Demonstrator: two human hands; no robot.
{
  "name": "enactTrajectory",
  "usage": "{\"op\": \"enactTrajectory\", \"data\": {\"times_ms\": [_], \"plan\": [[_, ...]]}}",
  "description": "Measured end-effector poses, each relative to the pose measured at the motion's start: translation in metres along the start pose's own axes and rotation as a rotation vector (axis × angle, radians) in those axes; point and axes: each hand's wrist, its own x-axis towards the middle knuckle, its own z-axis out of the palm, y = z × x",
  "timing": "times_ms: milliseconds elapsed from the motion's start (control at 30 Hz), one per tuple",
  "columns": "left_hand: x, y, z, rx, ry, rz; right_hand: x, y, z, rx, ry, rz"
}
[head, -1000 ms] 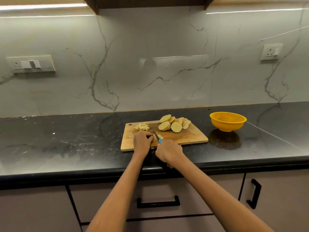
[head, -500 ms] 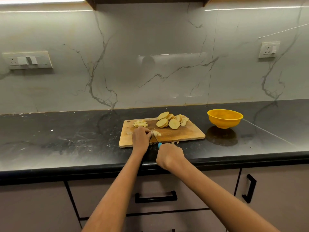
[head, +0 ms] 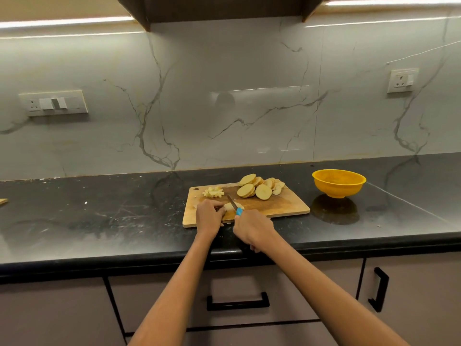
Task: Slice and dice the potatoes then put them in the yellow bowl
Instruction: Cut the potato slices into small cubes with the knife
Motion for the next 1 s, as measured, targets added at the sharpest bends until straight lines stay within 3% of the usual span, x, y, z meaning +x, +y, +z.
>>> {"op": "enactTrajectory", "data": {"times_ms": [333, 667, 867, 1000], "plan": [[0.003, 0.001, 0.001, 0.044, -0.003, 0.009, 0.005, -0.017, -0.002, -0.120, -0.098, -0.049], [-0.001, 0.001, 0.003, 0.057, 0.024, -0.014, -0.029, 0.001, 0.008, -0.312, -0.062, -0.071], [-0.006, 0.007, -0.003, -0.040, 0.081, -0.062, -0.026, 0.007, 0.003, -0.102, 0.085, -0.032], [-0.010, 0.003, -0.009, -0.041, 0.091, -0.113, -0.011, -0.004, 0.001, -0.016, 0.021, -0.009]]}}
